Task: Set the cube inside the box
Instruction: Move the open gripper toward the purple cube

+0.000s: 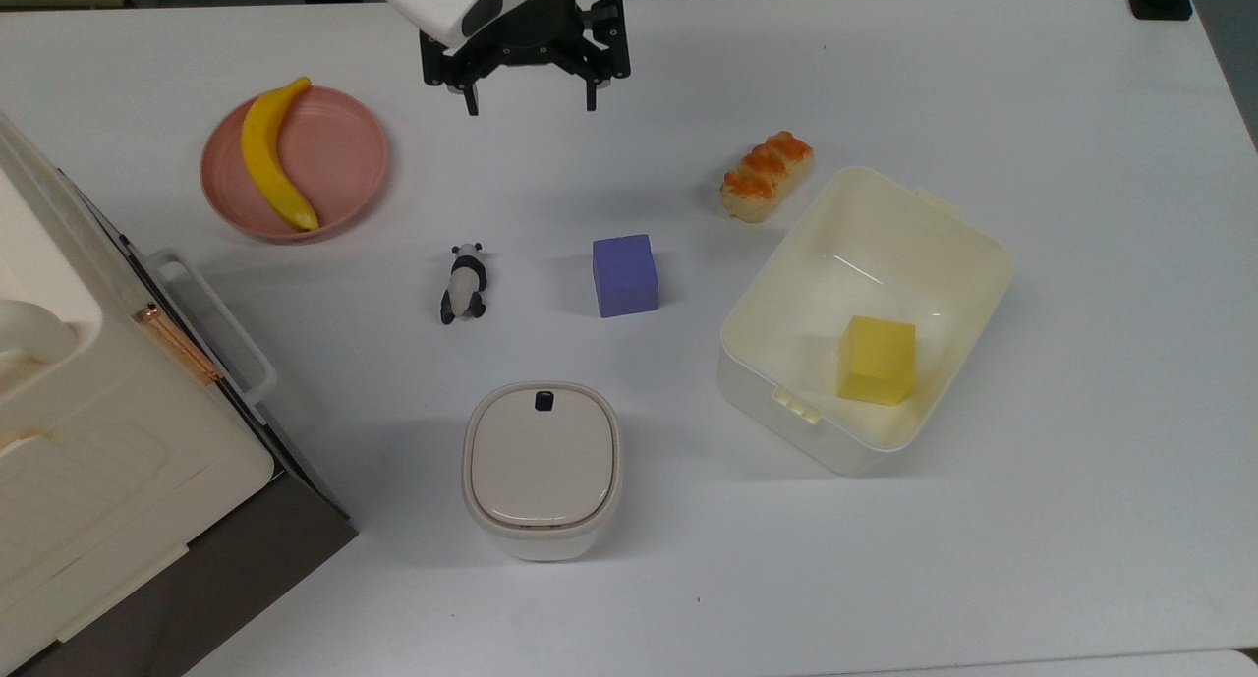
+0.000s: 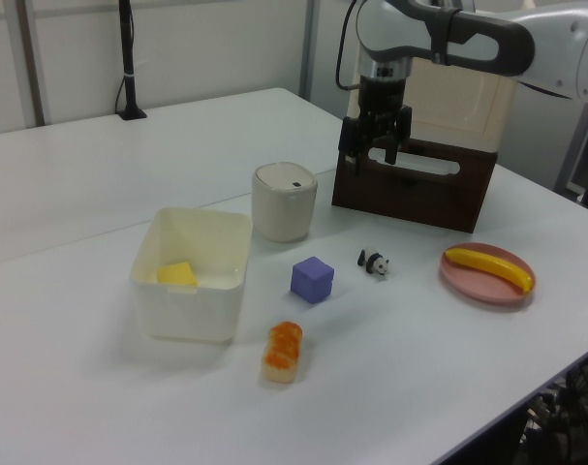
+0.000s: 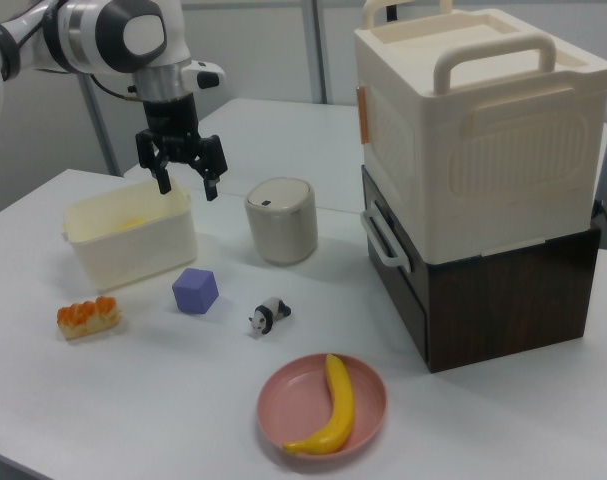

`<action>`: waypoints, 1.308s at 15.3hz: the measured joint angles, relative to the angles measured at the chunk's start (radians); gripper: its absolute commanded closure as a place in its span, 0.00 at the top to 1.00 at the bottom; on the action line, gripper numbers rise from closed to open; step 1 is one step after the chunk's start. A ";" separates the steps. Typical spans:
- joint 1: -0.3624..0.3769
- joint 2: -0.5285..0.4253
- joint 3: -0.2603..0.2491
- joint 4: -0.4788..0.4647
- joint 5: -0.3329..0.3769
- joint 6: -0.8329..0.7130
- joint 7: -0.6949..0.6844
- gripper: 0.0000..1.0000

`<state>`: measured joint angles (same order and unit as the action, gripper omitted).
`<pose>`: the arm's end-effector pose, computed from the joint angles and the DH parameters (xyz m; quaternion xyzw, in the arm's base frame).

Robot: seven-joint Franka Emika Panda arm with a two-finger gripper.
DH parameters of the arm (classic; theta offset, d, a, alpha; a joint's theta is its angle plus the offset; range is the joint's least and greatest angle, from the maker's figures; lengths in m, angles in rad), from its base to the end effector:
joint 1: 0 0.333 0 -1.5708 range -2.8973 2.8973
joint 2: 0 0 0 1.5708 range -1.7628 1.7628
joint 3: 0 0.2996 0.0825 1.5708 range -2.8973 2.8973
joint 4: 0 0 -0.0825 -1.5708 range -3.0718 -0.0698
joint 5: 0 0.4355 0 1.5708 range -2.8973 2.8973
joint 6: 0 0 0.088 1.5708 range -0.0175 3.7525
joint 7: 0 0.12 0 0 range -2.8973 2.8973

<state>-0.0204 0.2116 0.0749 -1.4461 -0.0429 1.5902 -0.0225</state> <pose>0.6637 0.0270 0.5277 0.9986 0.0390 -0.0332 0.0141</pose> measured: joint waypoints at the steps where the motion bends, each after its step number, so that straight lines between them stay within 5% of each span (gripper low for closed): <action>1: 0.002 0.000 0.000 -0.003 0.000 0.000 0.000 1.00; 20: 0.024 0.002 -0.001 -0.015 0.016 0.031 -0.073 1.00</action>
<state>0.0038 0.2138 0.0739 -1.4606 -0.0264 1.6209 -0.0960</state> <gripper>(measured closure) 0.000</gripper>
